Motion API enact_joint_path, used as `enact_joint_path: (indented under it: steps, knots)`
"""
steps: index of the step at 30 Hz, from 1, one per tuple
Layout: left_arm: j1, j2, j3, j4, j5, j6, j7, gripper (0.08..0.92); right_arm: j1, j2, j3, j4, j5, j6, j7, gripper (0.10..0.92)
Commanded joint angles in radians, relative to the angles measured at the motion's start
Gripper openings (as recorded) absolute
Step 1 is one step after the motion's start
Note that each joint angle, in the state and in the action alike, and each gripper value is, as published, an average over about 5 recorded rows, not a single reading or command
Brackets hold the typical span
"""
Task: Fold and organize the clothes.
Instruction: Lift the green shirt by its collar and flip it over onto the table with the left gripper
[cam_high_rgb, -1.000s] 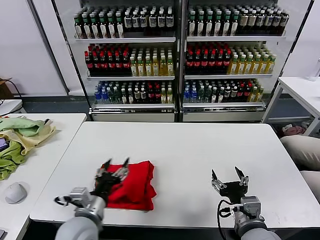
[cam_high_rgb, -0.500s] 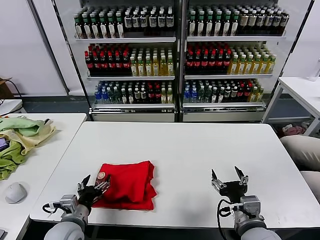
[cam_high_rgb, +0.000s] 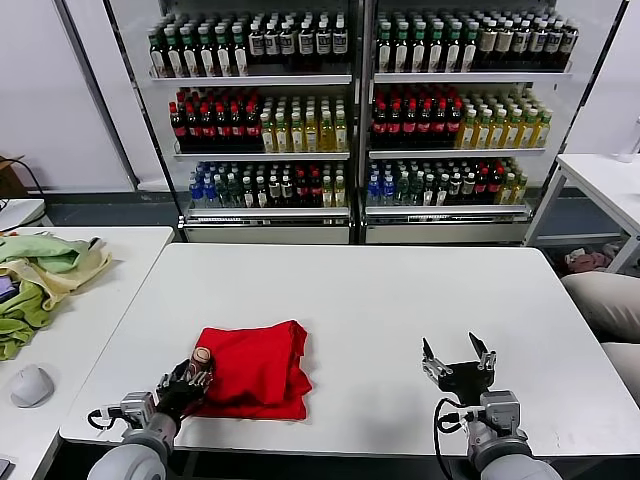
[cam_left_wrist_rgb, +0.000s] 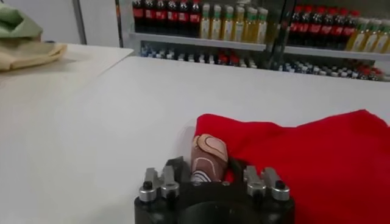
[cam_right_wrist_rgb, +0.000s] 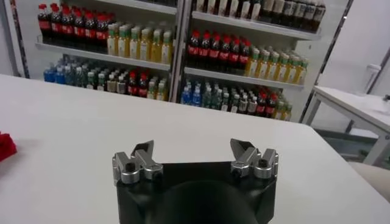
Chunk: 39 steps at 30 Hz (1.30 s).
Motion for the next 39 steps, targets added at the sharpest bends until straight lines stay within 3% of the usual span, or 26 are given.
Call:
enact_joint_path:
  steps: [1,5,9,13,16,20,23,28,31,34,39]
  knots:
    - [0.002,-0.005,0.006,0.033,-0.042,0.001,0.022,0.490,0.002,0.001,-0.002,-0.002,0.000,0.000,0.000,0.823]
    - [0.006,-0.008,0.011,0.028,-0.011,-0.021,0.040,0.377,0.006,0.002,-0.005,-0.004,0.000,0.001,0.000,0.823]
    - [0.024,0.023,-0.048,-0.084,0.093,-0.054,0.059,0.265,0.005,-0.001,-0.001,-0.004,0.000,0.002,0.000,0.823]
    - [0.048,0.125,-0.230,-0.260,0.090,-0.006,0.072,0.162,0.007,-0.008,0.008,-0.007,0.000,0.006,-0.002,0.823]
    - [0.065,0.208,-0.407,-0.319,0.058,0.033,0.054,0.133,0.014,-0.011,0.008,0.001,0.002,0.006,-0.003,0.823]
    - [0.087,0.233,-0.532,-0.353,0.101,0.035,0.062,0.123,0.021,-0.023,0.007,0.010,0.003,0.008,-0.006,0.823]
    - [0.048,0.184,-0.401,-0.359,0.140,0.066,0.072,0.123,0.021,-0.031,0.013,0.022,0.002,0.008,-0.006,0.823]
    - [0.000,-0.014,0.254,-0.279,0.337,0.054,0.074,0.123,0.005,-0.025,0.018,0.036,-0.005,0.005,-0.002,0.823]
    - [-0.029,-0.127,0.494,-0.160,0.448,0.011,0.082,0.123,-0.003,-0.015,0.017,0.034,-0.014,0.004,-0.001,0.823]
    - [-0.095,-0.185,0.580,-0.065,0.491,-0.025,0.100,0.122,-0.009,-0.013,0.019,0.034,-0.019,0.003,0.000,0.823]
    - [-0.225,-0.217,0.575,0.050,0.517,-0.039,0.107,0.122,-0.010,-0.005,0.017,0.027,-0.026,0.003,0.001,0.823]
